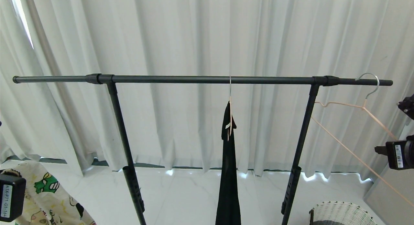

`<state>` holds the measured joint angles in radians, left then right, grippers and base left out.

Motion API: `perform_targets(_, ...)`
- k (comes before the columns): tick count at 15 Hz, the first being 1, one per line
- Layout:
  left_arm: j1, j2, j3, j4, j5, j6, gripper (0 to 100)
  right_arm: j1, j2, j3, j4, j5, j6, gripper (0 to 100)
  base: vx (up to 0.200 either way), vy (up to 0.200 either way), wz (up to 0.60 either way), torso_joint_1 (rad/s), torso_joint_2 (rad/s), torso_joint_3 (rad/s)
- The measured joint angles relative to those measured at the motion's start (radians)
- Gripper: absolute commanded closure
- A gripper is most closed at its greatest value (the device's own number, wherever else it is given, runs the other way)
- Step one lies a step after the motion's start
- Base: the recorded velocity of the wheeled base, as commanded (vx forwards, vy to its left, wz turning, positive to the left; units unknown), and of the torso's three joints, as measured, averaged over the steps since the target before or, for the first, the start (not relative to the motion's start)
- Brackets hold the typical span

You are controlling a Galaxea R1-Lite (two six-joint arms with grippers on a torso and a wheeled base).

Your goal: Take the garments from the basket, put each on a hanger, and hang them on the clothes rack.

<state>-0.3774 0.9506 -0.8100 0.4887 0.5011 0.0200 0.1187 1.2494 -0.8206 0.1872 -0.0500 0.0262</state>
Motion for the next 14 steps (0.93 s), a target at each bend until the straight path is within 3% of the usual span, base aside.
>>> perform_targets(9,-0.004,0.002,0.018,-0.001,-0.001,0.001,100,0.019,-0.193,0.005,0.195,0.008,-0.044,100,-0.2,0.0,0.0,-0.002,0.0,0.004)
perform_targets(12,-0.024,0.0,0.027,-0.001,-0.003,0.001,100,0.097,-0.248,0.005,0.235,0.034,-0.046,100,0.0,0.0,0.0,0.0,0.0,0.0)
perform_targets(14,-0.094,-0.013,0.049,-0.001,-0.003,0.003,100,0.195,-0.283,0.005,0.275,0.079,-0.045,100,0.0,0.0,0.0,0.0,0.0,0.0)
